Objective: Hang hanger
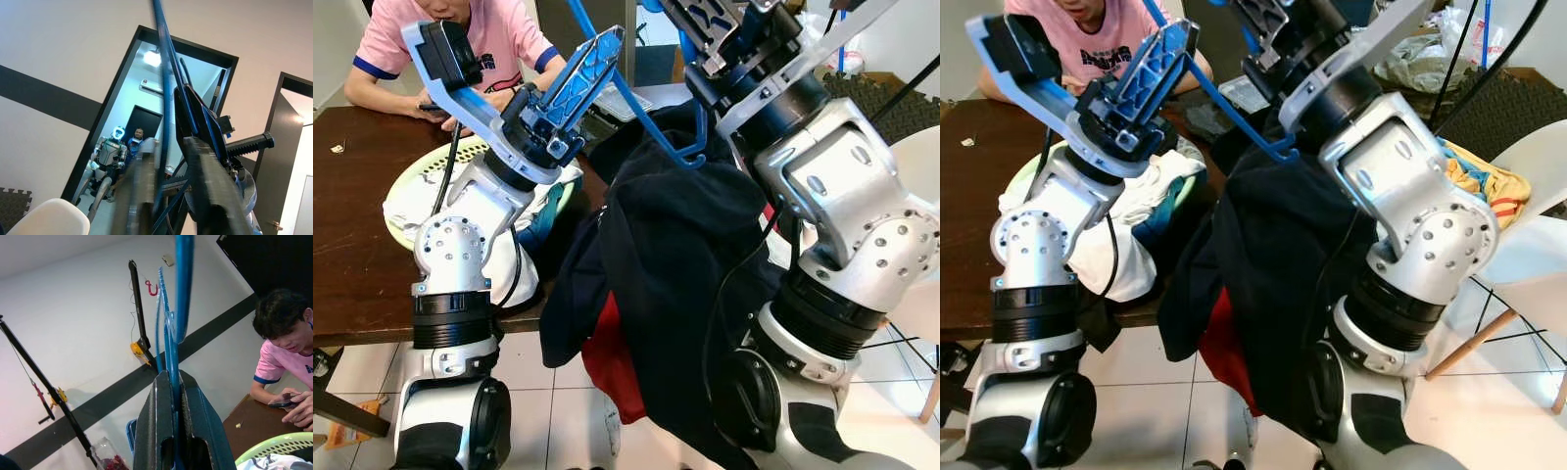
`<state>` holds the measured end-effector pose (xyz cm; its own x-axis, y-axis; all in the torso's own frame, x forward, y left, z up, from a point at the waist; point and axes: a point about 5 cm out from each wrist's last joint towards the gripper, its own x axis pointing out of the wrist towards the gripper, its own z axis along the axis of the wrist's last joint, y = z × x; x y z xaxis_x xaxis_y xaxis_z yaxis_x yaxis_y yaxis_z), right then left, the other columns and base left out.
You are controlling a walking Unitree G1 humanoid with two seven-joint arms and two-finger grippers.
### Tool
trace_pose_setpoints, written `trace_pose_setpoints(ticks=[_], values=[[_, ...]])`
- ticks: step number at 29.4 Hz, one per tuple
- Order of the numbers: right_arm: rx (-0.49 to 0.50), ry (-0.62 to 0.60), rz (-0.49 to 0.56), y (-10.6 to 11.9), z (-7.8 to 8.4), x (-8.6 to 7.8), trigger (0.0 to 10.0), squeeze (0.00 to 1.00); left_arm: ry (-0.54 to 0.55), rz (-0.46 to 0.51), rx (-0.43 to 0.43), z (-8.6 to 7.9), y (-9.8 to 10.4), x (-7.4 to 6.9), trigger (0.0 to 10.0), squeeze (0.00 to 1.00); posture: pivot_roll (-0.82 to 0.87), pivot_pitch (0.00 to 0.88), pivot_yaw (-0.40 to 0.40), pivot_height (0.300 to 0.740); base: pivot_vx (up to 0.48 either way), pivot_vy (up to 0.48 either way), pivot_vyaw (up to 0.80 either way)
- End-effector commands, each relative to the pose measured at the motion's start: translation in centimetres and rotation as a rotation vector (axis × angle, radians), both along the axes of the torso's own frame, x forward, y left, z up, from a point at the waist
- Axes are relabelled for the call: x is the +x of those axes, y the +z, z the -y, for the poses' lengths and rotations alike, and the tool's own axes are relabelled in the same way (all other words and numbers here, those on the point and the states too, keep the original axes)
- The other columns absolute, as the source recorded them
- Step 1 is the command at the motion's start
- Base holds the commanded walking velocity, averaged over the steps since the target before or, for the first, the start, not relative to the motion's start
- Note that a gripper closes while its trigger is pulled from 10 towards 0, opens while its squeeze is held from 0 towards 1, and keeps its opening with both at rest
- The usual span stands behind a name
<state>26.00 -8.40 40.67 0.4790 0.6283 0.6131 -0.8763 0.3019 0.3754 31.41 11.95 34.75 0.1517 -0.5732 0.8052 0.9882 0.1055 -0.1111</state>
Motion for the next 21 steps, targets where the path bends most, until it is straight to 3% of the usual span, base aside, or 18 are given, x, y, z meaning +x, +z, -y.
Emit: trace_pose_setpoints(ticks=[1,16,17,21], values=[[-0.025,0.032,0.022,0.0,-0.7,-0.6,10.0,0.0,0.004,0.022,-0.003,-0.7,0.4,-0.2,0.0,0.0,-0.01,0.177,0.067,0.74,0.0,0.0,0.0],[-0.05,0.046,0.062,0.0,-0.3,-0.8,10.0,0.01,-0.015,0.03,-0.005,-1.1,0.7,-0.5,0.0,0.0,-0.01,0.181,0.064,0.74,0.0,0.0,0.0],[-0.061,0.051,0.084,-0.1,0.0,-0.9,10.0,1.0,-0.027,0.038,-0.001,-1.1,0.7,-0.6,0.0,0.0,-0.01,0.181,0.064,0.74,0.0,0.0,0.0],[-0.082,0.033,0.102,-0.3,0.6,-0.7,10.0,1.0,-0.044,0.049,0.006,-1.0,0.7,-0.8,0.0,0.0,0.0,0.181,0.064,0.74,0.0,0.0,0.0]])
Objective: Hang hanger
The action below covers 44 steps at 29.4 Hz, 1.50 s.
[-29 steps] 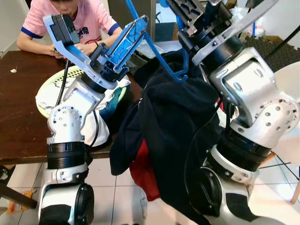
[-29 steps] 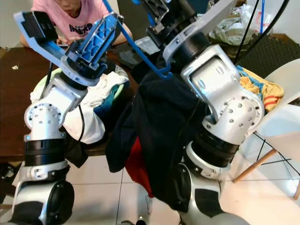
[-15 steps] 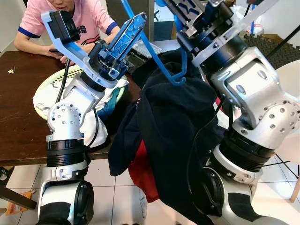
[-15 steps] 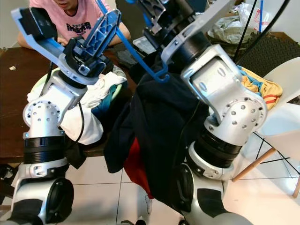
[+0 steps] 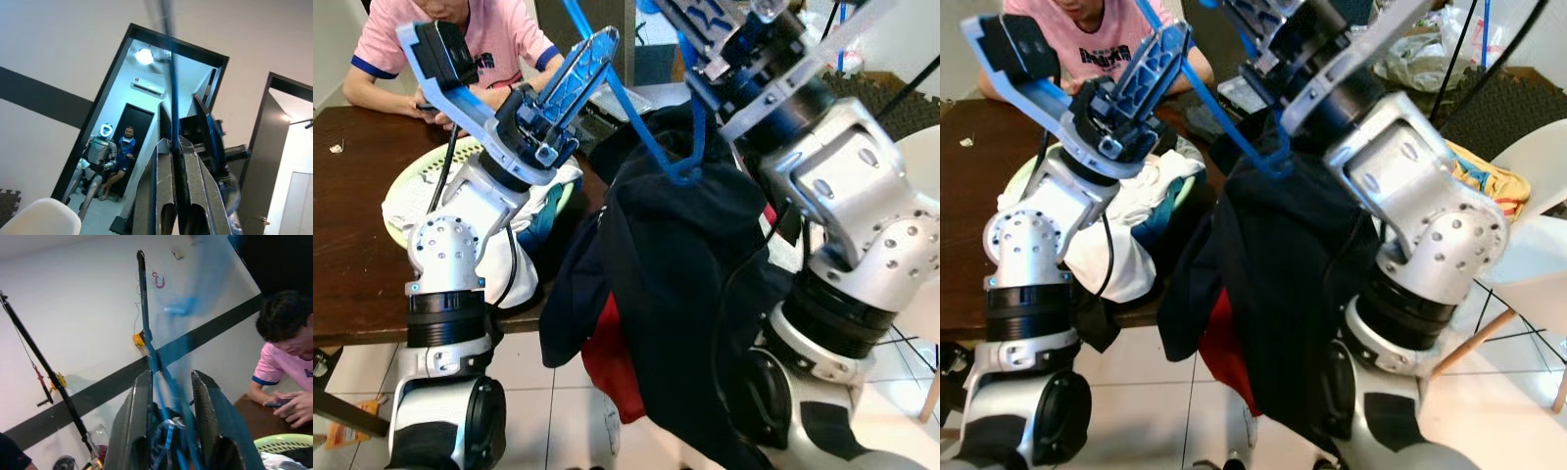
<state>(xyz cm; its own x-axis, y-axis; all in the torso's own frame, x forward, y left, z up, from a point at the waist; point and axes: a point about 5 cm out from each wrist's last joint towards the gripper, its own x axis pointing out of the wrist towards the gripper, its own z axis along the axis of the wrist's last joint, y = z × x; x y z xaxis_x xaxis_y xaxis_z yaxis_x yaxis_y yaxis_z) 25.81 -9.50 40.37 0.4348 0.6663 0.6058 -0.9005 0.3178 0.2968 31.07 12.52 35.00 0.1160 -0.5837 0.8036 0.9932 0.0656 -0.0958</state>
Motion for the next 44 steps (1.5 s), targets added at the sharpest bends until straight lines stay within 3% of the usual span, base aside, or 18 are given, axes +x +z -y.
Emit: trace_pose_setpoints(ticks=[1,2,3,4,6,10,12,17,21,25,31,44], values=[[-0.023,0.028,0.033,0.1,-0.5,-0.5,10.0,1.0,-0.003,0.034,-0.001,-0.5,0.5,-0.4,0.0,0.0,0.0,0.181,0.064,0.74,0.0,0.0,0.0],[-0.042,0.031,0.036,-0.1,-0.2,-0.4,10.0,0.08,-0.007,0.038,0.001,-0.5,0.5,-0.5,0.0,0.0,0.0,0.183,0.063,0.74,0.0,0.0,0.0],[-0.042,0.031,0.036,-0.1,-0.2,-0.4,10.0,0.08,-0.007,0.038,0.001,-0.5,0.5,-0.5,0.0,0.0,0.0,0.183,0.063,0.74,0.0,0.0,0.0],[-0.078,0.044,0.065,-0.2,0.1,-0.6,10.0,0.0,-0.012,0.043,0.007,-0.5,0.5,-0.6,0.0,0.0,0.0,0.183,0.063,0.74,0.0,0.0,0.0],[-0.078,0.044,0.065,-0.2,0.1,-0.6,10.0,0.0,-0.012,0.043,0.007,-0.5,0.5,-0.6,0.0,0.0,0.0,0.183,0.063,0.74,0.0,0.0,0.0],[-0.212,0.131,0.171,-0.3,1.3,-1.7,10.0,0.0,-0.058,0.061,0.043,-0.3,0.5,-1.1,0.0,0.0,0.01,0.189,0.061,0.74,0.0,0.0,0.0],[-0.212,0.131,0.171,-0.3,1.3,-1.7,10.0,0.0,-0.058,0.061,0.043,-0.3,0.5,-1.1,0.0,0.0,0.01,0.189,0.061,0.74,0.0,0.0,0.0],[-0.319,0.156,0.242,-1.0,0.7,-2.6,10.0,0.0,-0.147,0.046,0.092,0.4,-0.1,-1.9,0.0,0.0,0.01,0.191,0.063,0.74,0.0,0.0,0.0],[-0.327,0.154,0.254,-1.1,0.7,-2.7,10.0,0.0,-0.163,0.036,0.102,0.6,-0.4,-2.0,0.0,0.0,0.02,0.188,0.067,0.74,0.0,0.0,0.0],[-0.339,0.152,0.286,-0.2,2.1,-2.8,10.0,0.0,-0.186,0.014,0.117,1.1,-1.1,-2.2,0.0,0.0,0.02,0.185,0.072,0.74,0.0,0.0,0.0],[-0.353,0.15,0.307,0.3,3.0,-2.8,10.0,0.0,-0.199,-0.005,0.132,1.4,-1.7,-2.3,0.0,0.0,0.02,0.184,0.074,0.74,0.0,0.0,0.0],[-0.349,0.096,0.308,0.5,3.8,-2.2,10.0,0.0,-0.195,-0.024,0.159,1.5,-2.4,-2.5,0.0,0.0,0.02,0.185,0.072,0.74,0.0,0.0,0.0]])
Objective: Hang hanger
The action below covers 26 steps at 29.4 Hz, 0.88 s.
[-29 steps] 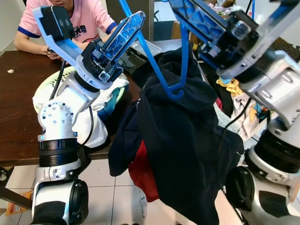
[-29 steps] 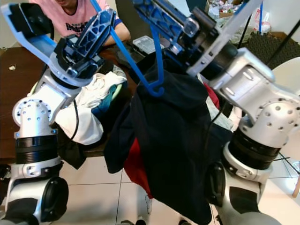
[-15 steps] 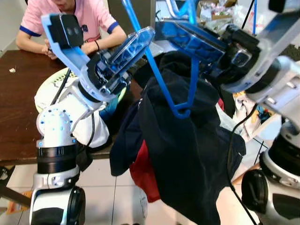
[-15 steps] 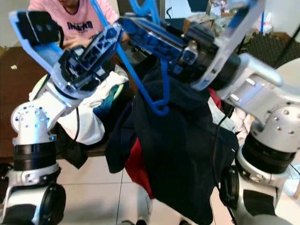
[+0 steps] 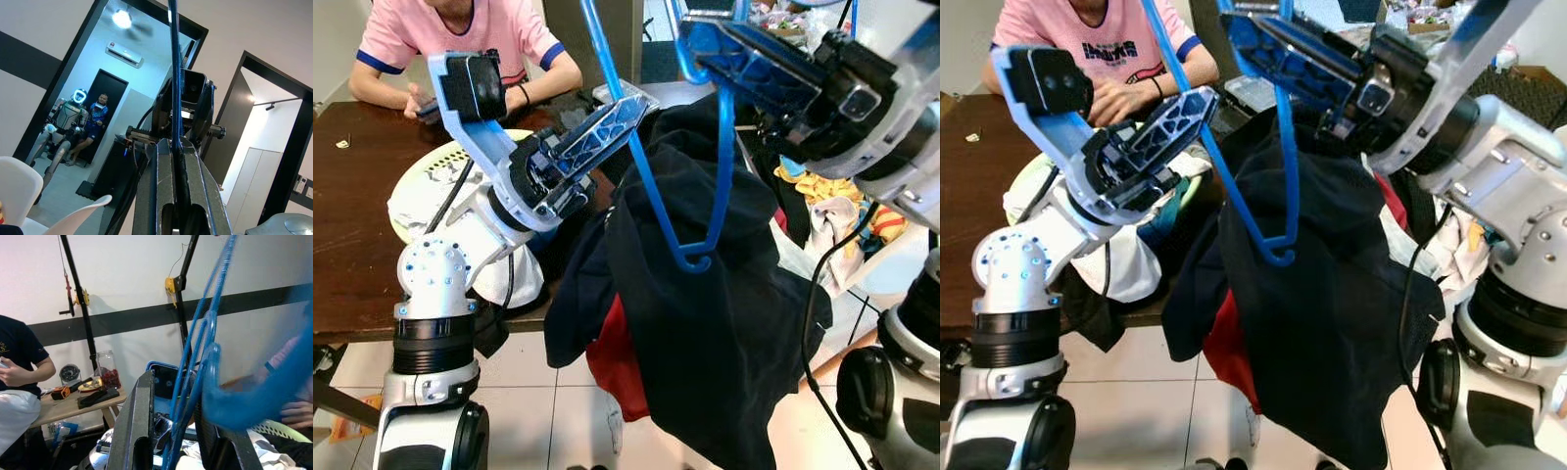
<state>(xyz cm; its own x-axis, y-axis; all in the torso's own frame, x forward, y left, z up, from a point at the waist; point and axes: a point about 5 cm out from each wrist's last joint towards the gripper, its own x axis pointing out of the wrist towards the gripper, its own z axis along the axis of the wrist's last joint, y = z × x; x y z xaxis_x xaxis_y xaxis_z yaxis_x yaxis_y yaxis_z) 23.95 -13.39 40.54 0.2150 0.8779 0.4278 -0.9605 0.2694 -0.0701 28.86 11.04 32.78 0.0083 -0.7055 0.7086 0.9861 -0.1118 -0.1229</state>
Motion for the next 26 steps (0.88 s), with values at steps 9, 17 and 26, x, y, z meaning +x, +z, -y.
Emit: trace_pose_setpoints(ticks=[9,17,26], values=[[-0.041,0.032,0.035,0.3,0.0,-0.2,6.5,0.0,0.005,0.006,0.016,-0.2,-0.2,-0.5,0.0,0.0,0.02,0.186,0.067,0.74,0.0,0.0,0.0],[-0.092,0.048,0.033,-0.3,-0.2,-0.4,2.1,0.0,0.01,0.016,0.035,0.1,-0.4,-0.5,0.0,0.0,0.01,0.184,0.065,0.74,0.0,0.0,0.0],[-0.111,0.04,0.029,-0.8,-0.6,-0.3,0.0,0.0,0.014,0.023,0.033,0.5,-0.4,-0.5,0.0,0.0,0.01,0.184,0.062,0.74,0.0,0.0,0.0]])
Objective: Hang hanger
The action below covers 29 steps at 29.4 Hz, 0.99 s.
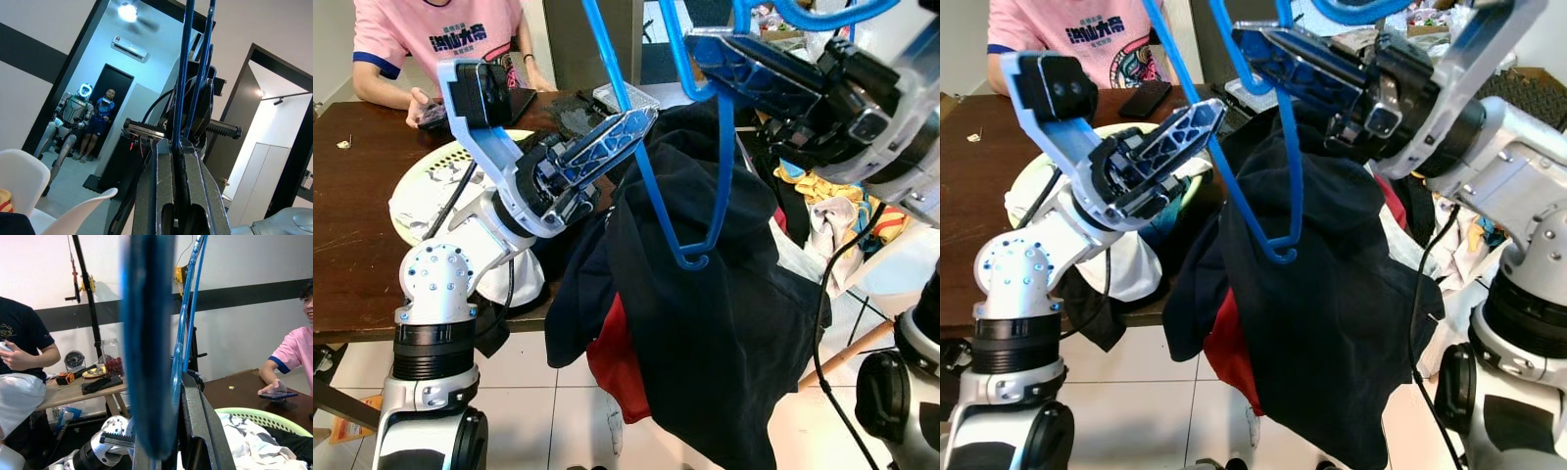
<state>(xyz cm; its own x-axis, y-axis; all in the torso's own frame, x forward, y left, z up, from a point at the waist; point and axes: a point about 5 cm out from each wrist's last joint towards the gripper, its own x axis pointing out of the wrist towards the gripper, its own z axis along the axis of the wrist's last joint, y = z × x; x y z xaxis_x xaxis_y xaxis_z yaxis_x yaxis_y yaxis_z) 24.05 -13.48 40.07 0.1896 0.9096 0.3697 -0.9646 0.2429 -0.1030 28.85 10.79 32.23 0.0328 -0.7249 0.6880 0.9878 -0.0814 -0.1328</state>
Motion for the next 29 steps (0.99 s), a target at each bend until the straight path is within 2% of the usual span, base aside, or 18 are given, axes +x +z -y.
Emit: trace_pose_setpoints(ticks=[1,4,5,6,7,11,12,13,14,17,22,26,28,29], values=[[-0.041,0.016,0.013,-0.4,-0.7,-0.3,0.0,0.0,-0.014,0.032,0.005,0.3,0.2,-0.6,0.0,0.0,0.01,0.184,0.063,0.74,0.0,0.0,0.0],[-0.04,0.014,0.014,-0.4,-0.7,-0.3,0.0,0.0,-0.015,0.034,0.004,0.4,0.2,-0.6,0.0,0.0,0.01,0.183,0.063,0.74,0.0,0.0,0.0],[-0.032,-0.009,0.005,-0.5,-0.7,-0.1,0.0,0.0,0.003,0.041,0.012,0.4,0.2,-0.5,4.0,0.0,0.01,0.188,0.062,0.74,0.0,0.0,0.0],[-0.032,-0.009,0.005,-0.5,-0.7,-0.1,0.0,0.0,0.003,0.041,0.012,0.4,0.2,-0.5,4.0,0.0,0.01,0.188,0.062,0.74,0.0,0.0,0.0],[-0.023,-0.037,-0.006,-0.7,-0.7,0.2,0.0,0.0,0.025,0.046,0.026,0.5,0.1,-0.5,10.0,0.0,0.01,0.186,0.061,0.74,0.0,0.0,0.0],[-0.01,-0.066,-0.019,-0.8,-0.6,0.4,0.0,0.0,0.046,0.044,0.039,0.5,0.0,-0.4,10.0,0.0,0.01,0.189,0.06,0.74,0.0,0.0,0.0],[0.013,-0.113,-0.04,-1.1,-0.4,0.9,0.0,0.0,0.078,0.024,0.041,0.4,-0.1,-0.1,10.0,0.58,0.01,0.188,0.061,0.74,0.0,0.0,0.0],[0.013,-0.113,-0.04,-1.1,-0.4,0.9,0.0,0.0,0.078,0.024,0.041,0.4,-0.1,-0.1,10.0,0.58,0.01,0.188,0.061,0.74,0.0,0.0,0.0],[0.033,-0.154,-0.058,-1.3,0.0,1.3,0.0,0.0,0.099,0.009,0.04,0.2,-0.1,0.1,10.0,1.0,0.02,0.189,0.062,0.74,0.0,0.0,0.0],[0.052,-0.192,-0.074,-1.5,0.3,1.7,0.0,0.0,0.118,-0.004,0.037,0.1,-0.1,0.3,10.0,1.0,0.02,0.189,0.062,0.74,0.0,0.0,0.0],[0.069,-0.248,-0.087,-1.7,0.9,2.3,0.0,0.0,0.155,0.015,0.079,-0.4,0.0,0.4,10.0,1.0,0.02,0.189,0.067,0.74,0.0,0.0,0.0],[0.085,-0.298,-0.097,-1.7,1.3,2.7,0.0,0.0,0.209,0.024,0.111,-1.3,0.0,0.6,10.0,1.0,0.02,0.186,0.068,0.74,0.0,0.0,0.0],[0.09,-0.368,-0.113,-1.8,1.9,3.3,0.0,0.0,0.282,0.026,0.131,-2.7,0.0,0.9,10.0,1.0,0.02,0.186,0.067,0.74,0.0,0.0,0.0],[0.09,-0.368,-0.113,-1.8,1.9,3.3,0.0,0.0,0.282,0.026,0.131,-2.7,0.0,0.9,10.0,1.0,0.02,0.186,0.067,0.74,0.0,0.0,0.0]])
